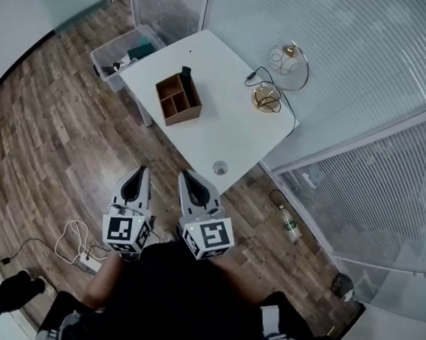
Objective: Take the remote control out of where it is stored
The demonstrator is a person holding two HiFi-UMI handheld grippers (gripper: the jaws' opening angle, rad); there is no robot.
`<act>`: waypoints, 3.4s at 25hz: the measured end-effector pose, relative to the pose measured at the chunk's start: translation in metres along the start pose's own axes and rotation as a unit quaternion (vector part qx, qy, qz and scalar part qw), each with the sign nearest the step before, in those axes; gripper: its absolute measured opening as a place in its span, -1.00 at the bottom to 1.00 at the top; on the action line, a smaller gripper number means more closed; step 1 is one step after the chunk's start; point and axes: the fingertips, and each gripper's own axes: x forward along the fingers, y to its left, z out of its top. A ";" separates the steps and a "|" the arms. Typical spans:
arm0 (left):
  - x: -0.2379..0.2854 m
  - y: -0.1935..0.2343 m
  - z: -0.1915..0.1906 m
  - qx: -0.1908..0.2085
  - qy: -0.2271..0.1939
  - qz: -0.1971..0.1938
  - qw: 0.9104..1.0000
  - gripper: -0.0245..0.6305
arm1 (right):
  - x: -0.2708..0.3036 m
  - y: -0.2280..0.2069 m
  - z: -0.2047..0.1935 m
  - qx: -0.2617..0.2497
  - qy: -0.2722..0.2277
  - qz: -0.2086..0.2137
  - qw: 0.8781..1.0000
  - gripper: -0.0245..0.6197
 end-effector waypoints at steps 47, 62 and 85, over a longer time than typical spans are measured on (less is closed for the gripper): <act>0.162 0.060 0.028 -0.002 0.028 -0.026 0.999 -0.90 | 0.147 -0.080 0.002 0.020 0.028 -0.011 0.999 -0.92; 0.184 0.110 0.044 -0.001 0.025 -0.094 0.995 -0.90 | 0.194 -0.060 0.003 0.021 0.014 -0.075 0.997 -0.92; 0.300 0.120 0.030 -0.012 0.066 -0.104 0.992 -0.90 | 0.268 -0.147 -0.006 0.048 0.039 -0.087 0.994 -0.92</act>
